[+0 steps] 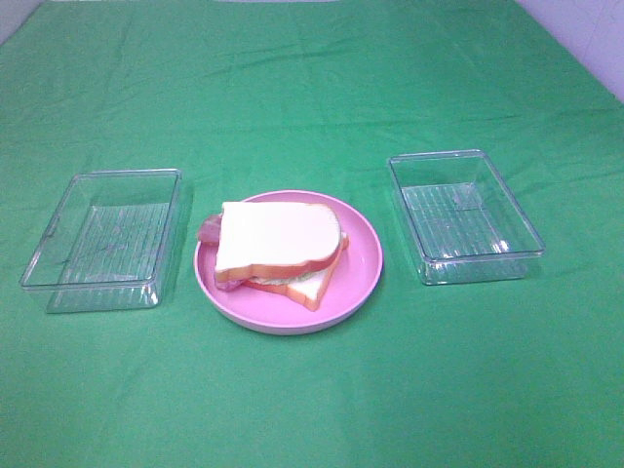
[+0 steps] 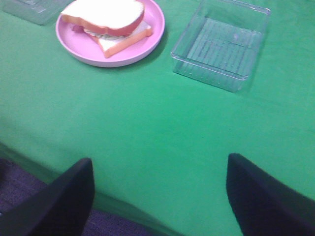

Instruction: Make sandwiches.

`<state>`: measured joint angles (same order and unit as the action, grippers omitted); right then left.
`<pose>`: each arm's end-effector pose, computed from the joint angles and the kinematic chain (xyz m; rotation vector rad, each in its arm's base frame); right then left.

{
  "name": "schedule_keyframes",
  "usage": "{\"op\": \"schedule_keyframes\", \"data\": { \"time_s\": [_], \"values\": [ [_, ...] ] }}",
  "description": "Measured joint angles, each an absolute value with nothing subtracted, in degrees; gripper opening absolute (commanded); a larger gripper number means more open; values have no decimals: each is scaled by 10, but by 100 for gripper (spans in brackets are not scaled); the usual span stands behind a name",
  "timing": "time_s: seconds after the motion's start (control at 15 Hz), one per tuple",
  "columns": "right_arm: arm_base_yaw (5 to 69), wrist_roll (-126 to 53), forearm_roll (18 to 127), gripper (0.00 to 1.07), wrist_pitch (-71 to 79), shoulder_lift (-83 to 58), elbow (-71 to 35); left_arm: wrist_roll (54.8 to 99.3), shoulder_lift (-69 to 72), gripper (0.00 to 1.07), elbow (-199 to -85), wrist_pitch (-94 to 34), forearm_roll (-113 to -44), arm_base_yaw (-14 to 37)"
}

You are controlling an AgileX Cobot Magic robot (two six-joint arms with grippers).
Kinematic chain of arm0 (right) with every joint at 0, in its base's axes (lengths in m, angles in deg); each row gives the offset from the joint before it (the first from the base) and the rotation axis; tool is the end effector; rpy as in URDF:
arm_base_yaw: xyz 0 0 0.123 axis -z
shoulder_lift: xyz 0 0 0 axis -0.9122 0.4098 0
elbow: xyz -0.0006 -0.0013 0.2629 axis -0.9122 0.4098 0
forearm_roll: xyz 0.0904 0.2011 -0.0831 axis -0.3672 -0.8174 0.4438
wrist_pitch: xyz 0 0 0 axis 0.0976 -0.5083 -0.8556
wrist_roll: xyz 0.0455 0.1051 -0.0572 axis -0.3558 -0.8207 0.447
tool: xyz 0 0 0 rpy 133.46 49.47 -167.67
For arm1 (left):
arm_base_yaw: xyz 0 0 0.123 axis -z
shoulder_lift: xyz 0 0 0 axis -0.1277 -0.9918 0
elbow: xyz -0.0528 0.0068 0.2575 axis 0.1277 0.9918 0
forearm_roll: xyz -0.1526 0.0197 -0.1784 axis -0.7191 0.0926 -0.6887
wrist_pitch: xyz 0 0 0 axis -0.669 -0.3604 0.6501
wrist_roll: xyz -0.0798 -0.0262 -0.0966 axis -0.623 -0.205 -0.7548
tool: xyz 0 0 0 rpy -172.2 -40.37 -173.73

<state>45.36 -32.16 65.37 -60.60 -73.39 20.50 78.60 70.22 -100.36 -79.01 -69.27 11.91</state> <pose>0.0434 0.0315 0.2503 -0.5530 2.1112 0.2704 0.0294 -0.0217 0.2541 0.4388 1.9924 -0.2684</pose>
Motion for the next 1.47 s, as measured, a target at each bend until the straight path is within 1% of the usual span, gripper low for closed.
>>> {"op": "schedule_keyframes", "data": {
  "time_s": [0.13, 0.2, 0.27, 0.4, 0.67, 1.0, 1.27, 1.47],
  "values": [
    [513, -322, 653, 71, -606, -734, 205, 786, 702, 71, -1004, -790, -693, 49],
    [574, -322, 653, 71, -606, -734, 205, 786, 702, 71, -1004, -790, -693, -26],
    [593, -322, 653, 71, -606, -734, 205, 786, 702, 71, -1004, -790, -693, -56],
    [614, -322, 653, 71, -606, -734, 205, 786, 702, 71, -1004, -790, -693, -96],
    [615, -322, 651, 71, -606, -741, 205, 786, 702, 71, -1004, -790, -693, -101],
    [616, -322, 646, 71, -606, -807, 205, 786, 702, 71, -1004, -790, -693, -101],
    [659, -322, 642, 71, -606, -813, 206, 786, 702, 71, -1004, -790, -693, -101],
    [662, -322, 641, 71, -606, -813, 207, 786, 702, 71, -1004, -790, -693, -101]
  ]
}}
